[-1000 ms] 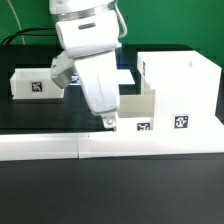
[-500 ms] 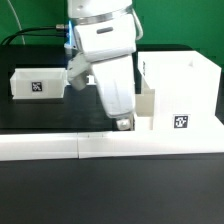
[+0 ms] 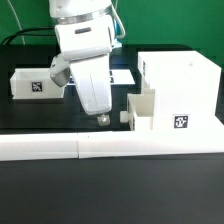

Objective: Assemble drawer

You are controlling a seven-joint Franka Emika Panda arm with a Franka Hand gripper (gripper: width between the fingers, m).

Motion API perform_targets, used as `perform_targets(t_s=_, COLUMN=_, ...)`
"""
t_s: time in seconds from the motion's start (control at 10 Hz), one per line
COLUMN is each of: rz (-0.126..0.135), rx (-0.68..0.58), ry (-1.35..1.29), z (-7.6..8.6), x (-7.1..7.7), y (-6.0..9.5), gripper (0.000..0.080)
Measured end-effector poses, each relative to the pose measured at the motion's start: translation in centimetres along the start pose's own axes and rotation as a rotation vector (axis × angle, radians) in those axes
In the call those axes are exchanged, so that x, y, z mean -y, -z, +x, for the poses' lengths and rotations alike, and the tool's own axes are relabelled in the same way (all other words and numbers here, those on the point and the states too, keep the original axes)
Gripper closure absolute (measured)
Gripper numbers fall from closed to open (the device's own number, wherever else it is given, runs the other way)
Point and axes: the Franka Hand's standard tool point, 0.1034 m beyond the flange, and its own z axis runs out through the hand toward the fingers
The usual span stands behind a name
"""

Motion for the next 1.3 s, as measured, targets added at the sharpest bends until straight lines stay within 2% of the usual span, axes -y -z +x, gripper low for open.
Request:
perform_targets(t_s=0.1, rz=0.011, rx=-0.001, ry=0.002, z=0.2, x=0.6, y=-0.4, gripper=0.0151)
perform_targets(t_s=0.3, rz=0.016, rx=-0.007, ry=0.006, z=1.1, x=1.2, y=-0.9, gripper=0.0151)
perform_targets(t_s=0.6, rz=0.014, rx=-0.012, ry=-0.018, z=3.1, x=0.4, y=-1.0, gripper=0.0151)
perform_targets(t_s=0.8, rz=0.009, rx=-0.008, ry=-0.049, z=3.5, x=-0.2, y=-0.8, gripper=0.0151)
perform_targets(t_s=1.0, rz=0.006, rx=-0.004, ry=-0.054, z=2.3, x=-0.1, y=-0.7, gripper=0.0151)
perform_targets(t_s=1.3, rz=-0.037, rx=0.007, ry=-0.113, z=0.0, x=1.1, y=-0.1, gripper=0.0151)
